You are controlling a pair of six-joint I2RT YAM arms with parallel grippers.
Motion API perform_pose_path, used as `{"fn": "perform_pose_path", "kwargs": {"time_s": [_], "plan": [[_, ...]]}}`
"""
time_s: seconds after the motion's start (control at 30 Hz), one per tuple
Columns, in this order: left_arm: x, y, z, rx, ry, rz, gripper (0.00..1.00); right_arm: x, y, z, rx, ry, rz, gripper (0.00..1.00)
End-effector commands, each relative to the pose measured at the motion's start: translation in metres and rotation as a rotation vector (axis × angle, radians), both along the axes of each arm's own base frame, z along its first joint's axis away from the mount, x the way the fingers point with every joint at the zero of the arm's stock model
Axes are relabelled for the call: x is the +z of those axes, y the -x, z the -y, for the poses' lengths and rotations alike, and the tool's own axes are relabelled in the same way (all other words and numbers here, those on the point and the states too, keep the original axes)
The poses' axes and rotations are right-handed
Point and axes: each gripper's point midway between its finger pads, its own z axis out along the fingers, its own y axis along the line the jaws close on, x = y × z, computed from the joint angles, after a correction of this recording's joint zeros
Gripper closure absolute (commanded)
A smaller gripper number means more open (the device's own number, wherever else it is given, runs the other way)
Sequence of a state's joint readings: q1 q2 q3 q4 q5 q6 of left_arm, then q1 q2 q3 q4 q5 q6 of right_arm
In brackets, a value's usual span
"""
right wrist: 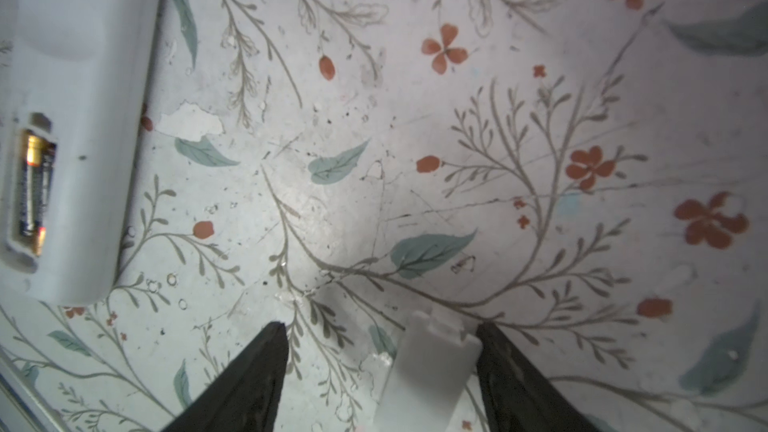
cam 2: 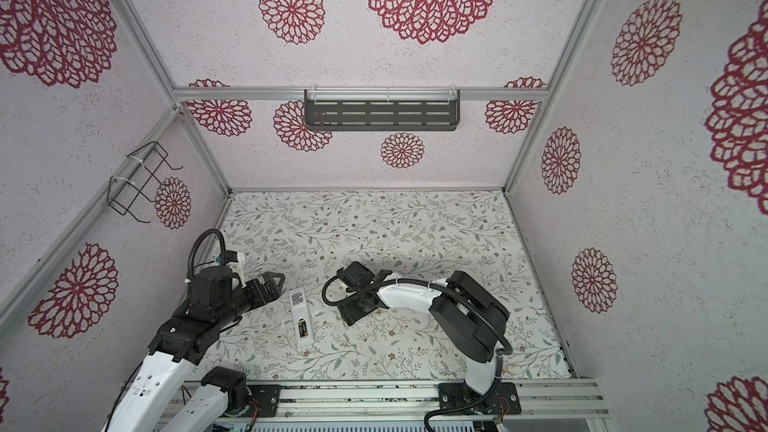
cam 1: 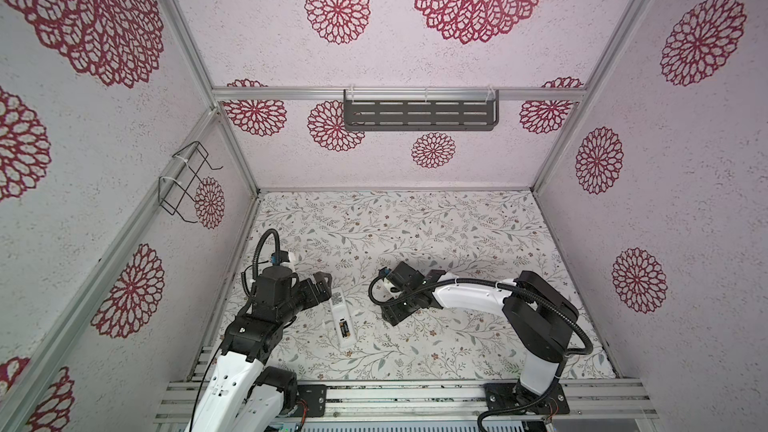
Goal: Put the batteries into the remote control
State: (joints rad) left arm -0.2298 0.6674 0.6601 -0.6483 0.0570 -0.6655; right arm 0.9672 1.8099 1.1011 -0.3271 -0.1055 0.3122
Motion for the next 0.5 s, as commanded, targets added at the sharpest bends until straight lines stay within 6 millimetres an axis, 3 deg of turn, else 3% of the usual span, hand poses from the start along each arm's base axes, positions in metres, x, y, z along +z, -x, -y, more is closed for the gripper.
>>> {"fn": "perform_pose_path", "kwargs": {"time_s": [0.0,0.2,0.47], "plan": [[0.003,-0.004,-0.004,0.03,0.006,0.017,0.03,-0.003,0.008,0.017,-0.006,0.054,0.001,0.28],[0.0,-0.007,-0.005,0.033,0.01,0.011,0.03,-0.011,0.018,0.036,-0.016,0.136,0.018,0.45],[-0.004,-0.009,-0.006,0.037,0.028,0.006,0.03,-0.017,0.026,0.044,0.001,0.235,0.043,0.52]]}}
